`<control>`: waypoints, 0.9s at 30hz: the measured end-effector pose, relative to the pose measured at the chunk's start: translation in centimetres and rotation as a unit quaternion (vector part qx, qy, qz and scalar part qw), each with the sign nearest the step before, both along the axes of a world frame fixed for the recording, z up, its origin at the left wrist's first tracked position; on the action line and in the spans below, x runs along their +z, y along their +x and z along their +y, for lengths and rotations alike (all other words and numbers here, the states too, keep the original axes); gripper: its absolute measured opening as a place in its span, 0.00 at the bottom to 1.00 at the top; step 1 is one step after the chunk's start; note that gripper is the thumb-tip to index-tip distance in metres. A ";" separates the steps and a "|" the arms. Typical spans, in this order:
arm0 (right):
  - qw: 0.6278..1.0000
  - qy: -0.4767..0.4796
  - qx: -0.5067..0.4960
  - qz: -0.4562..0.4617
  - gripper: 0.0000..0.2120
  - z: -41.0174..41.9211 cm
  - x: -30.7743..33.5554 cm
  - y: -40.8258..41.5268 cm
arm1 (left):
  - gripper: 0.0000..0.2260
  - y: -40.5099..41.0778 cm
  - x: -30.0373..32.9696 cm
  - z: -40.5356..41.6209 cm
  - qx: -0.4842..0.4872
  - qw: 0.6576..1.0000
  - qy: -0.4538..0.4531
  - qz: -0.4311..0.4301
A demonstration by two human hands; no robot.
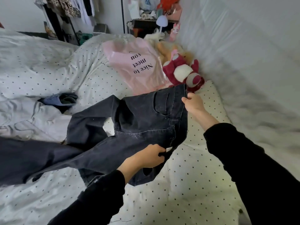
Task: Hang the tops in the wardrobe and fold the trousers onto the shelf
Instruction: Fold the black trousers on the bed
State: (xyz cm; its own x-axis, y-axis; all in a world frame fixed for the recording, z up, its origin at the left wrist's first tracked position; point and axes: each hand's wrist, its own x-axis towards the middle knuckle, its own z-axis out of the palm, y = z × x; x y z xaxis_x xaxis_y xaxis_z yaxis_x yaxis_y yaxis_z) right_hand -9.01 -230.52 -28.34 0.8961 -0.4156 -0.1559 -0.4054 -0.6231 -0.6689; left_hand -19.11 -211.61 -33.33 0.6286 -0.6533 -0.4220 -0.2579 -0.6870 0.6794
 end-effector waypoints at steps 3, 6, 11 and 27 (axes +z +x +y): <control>0.998 0.036 -0.048 0.014 0.16 -7.6 -2.5 -0.4 | 0.15 -0.5 -1.5 -7.2 -0.004 1.000 -0.011 0.024; 0.993 0.070 -0.083 0.042 0.07 -14.5 -4.0 -1.5 | 0.15 -1.3 -3.0 -14.3 -0.027 0.998 -0.020 0.049; 0.982 0.111 -0.139 0.068 0.17 -24.5 -8.2 -3.2 | 0.13 -2.8 -6.1 -25.2 -0.062 0.993 -0.004 0.099; 0.936 -0.152 0.252 0.193 0.27 -24.4 -19.4 -11.8 | 0.19 -5.8 -15.2 -27.3 -0.134 0.980 0.067 0.133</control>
State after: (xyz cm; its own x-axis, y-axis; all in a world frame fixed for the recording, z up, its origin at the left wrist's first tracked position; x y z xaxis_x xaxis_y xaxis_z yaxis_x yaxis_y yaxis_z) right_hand -20.81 -254.93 -47.74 0.8914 -0.0330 -0.4521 -0.1840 -0.9378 -0.2944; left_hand -24.88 -238.90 -48.57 0.2971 -0.7081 -0.6406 -0.2670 -0.7057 0.6563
